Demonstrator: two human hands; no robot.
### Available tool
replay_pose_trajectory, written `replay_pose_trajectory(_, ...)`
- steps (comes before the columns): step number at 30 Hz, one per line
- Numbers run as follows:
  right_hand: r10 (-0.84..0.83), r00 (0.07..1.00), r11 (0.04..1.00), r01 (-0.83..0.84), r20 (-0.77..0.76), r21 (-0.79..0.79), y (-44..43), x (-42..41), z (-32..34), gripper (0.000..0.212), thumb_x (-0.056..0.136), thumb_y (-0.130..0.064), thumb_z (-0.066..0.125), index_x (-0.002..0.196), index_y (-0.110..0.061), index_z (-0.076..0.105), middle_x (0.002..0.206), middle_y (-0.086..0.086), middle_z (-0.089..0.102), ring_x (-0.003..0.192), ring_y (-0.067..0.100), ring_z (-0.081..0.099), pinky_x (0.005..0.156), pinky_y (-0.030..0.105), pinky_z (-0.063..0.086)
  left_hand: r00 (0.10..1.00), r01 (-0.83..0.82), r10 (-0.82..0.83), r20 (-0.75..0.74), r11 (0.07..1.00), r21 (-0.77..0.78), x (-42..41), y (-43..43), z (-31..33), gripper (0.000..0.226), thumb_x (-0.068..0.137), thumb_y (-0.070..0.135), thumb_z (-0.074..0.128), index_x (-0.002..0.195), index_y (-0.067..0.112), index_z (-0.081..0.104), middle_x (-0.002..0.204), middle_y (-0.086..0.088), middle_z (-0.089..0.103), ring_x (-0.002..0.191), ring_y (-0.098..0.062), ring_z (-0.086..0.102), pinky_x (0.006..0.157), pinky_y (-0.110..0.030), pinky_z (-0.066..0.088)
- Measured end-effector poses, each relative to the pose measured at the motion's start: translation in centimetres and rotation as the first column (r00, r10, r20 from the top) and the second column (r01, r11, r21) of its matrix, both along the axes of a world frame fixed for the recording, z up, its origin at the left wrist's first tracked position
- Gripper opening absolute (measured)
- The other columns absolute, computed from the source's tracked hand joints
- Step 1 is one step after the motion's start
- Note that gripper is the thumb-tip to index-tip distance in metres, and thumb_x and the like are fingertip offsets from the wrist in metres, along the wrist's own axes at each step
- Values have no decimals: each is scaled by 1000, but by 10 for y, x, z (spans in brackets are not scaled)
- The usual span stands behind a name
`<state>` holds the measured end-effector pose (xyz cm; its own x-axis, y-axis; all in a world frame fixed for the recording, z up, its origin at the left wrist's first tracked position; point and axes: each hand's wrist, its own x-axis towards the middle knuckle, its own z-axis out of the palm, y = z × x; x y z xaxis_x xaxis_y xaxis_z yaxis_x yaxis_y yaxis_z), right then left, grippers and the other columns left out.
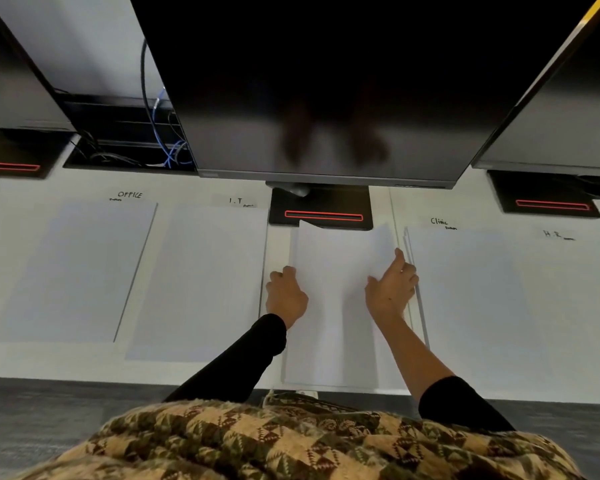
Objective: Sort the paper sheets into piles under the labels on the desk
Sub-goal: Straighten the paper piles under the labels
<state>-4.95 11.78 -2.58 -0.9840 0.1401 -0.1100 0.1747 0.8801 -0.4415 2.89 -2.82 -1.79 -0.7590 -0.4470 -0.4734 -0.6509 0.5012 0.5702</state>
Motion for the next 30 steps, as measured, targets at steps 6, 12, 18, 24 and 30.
replay_pose_trajectory(6,-33,999,997,31,-23,-73,0,-3,-5,56,92,-15,55,141,-7,29,138,21,38,126,33,40,104,43,39,985,-108,138,-107,963,248,-1,-3,4,20,87,-9,38,98,8,40,76,4,44,72,-15,46,56,-19,39)
replay_pose_trajectory(12,-82,995,964,67,-50,-257,11,-8,-7,57,92,-14,54,142,-4,28,138,22,36,122,37,46,102,44,43,912,-261,348,-217,900,349,-2,-5,11,24,83,-15,34,91,8,38,75,5,40,70,-13,40,45,-7,36)
replay_pose_trajectory(18,-155,970,894,56,-190,-444,9,-27,34,45,98,-16,38,142,-8,31,138,14,43,125,30,45,107,44,30,801,-163,338,-495,918,362,-21,-14,46,36,85,-12,35,81,24,41,88,-1,50,81,-18,47,60,-17,38)
replay_pose_trajectory(24,-283,831,651,-201,-479,-732,-5,-34,104,22,95,-6,39,116,-8,44,89,-12,48,73,-9,47,68,10,42,566,-102,417,-711,891,441,-31,-28,90,29,90,-7,42,95,21,42,91,6,53,81,-12,53,72,-17,45)
replay_pose_trajectory(30,-69,967,694,-131,-246,-708,-3,-1,74,28,97,-6,39,125,-2,39,118,4,53,97,13,53,68,2,39,754,-143,399,-521,875,462,-20,-24,57,35,92,11,55,125,8,47,121,-7,59,106,-19,57,93,-31,48)
